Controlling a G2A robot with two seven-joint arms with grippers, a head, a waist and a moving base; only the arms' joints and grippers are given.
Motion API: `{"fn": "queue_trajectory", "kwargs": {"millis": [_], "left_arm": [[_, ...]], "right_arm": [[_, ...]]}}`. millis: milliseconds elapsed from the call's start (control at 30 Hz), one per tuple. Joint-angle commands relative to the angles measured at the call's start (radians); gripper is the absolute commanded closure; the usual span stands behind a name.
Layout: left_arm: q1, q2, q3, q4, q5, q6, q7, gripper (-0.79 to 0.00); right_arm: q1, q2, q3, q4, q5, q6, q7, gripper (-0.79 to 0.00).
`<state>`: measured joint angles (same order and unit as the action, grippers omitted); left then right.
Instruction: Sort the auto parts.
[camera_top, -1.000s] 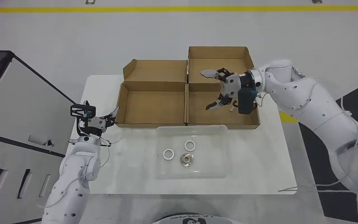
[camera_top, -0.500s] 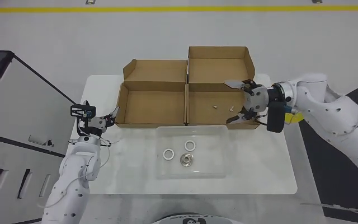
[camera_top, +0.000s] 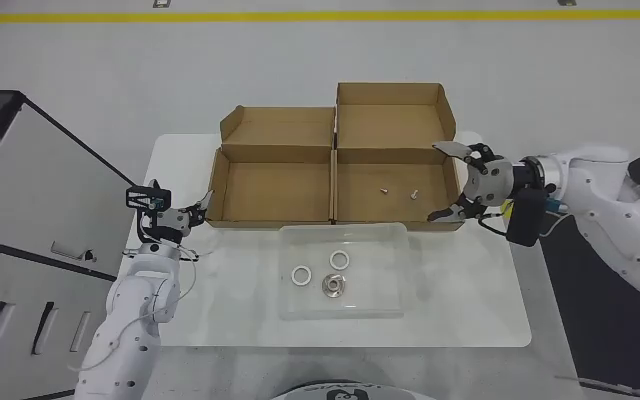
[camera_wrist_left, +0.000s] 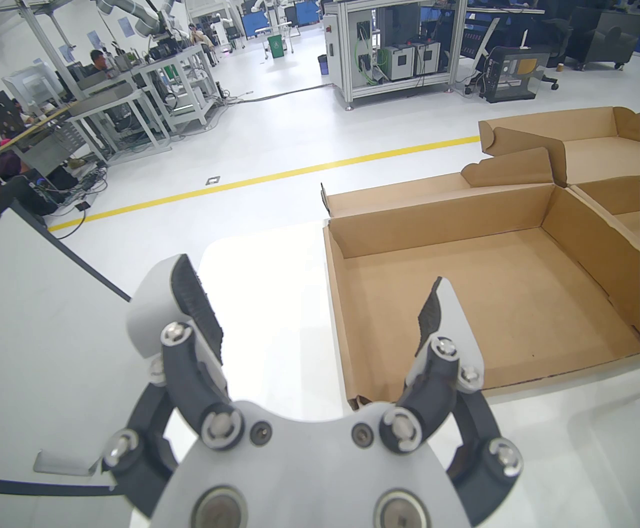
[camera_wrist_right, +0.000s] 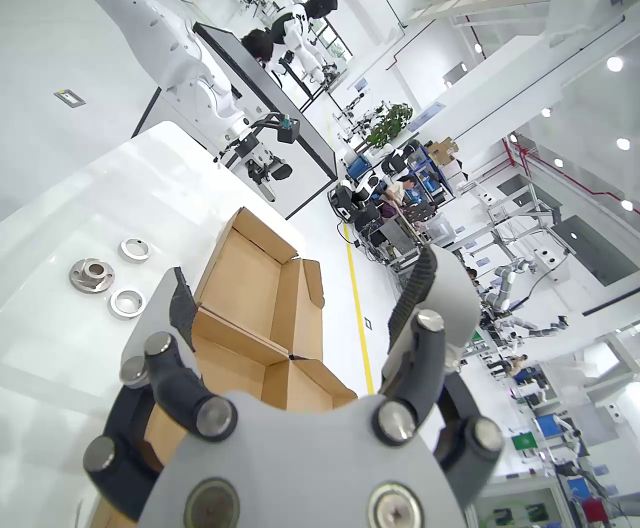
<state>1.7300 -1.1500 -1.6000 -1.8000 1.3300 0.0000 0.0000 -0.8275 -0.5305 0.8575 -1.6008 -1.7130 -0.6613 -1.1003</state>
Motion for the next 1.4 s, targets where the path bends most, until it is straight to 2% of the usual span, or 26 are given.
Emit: {"fn": "queue_trajectory", "kwargs": {"millis": [0, 433, 733, 933, 1367], "left_arm": [[0.0, 0.0, 0.0, 0.0, 0.0, 0.0, 0.0, -0.785], [-0.006, 0.001, 0.006, -0.014, 0.019, -0.015, -0.007, -0.785], [-0.049, 0.006, 0.077, -0.125, 0.236, -0.093, -0.175, -0.785], [-0.11, 0.004, 0.173, -0.172, 0.401, -0.147, -0.338, -0.785], [-0.226, -0.005, 0.298, -0.245, 0.488, -0.314, -0.56, -0.785]], "right_arm": [[0.0, 0.0, 0.0, 0.0, 0.0, 0.0, 0.0, -0.785], [0.0, 0.0, 0.0, 0.0, 0.0, 0.0, 0.0, -0.785], [0.0, 0.0, 0.0, 0.0, 0.0, 0.0, 0.0, -0.785], [0.0, 0.0, 0.0, 0.0, 0.0, 0.0, 0.0, -0.785], [0.0, 0.0, 0.0, 0.0, 0.0, 0.0, 0.0, -0.785]]}}
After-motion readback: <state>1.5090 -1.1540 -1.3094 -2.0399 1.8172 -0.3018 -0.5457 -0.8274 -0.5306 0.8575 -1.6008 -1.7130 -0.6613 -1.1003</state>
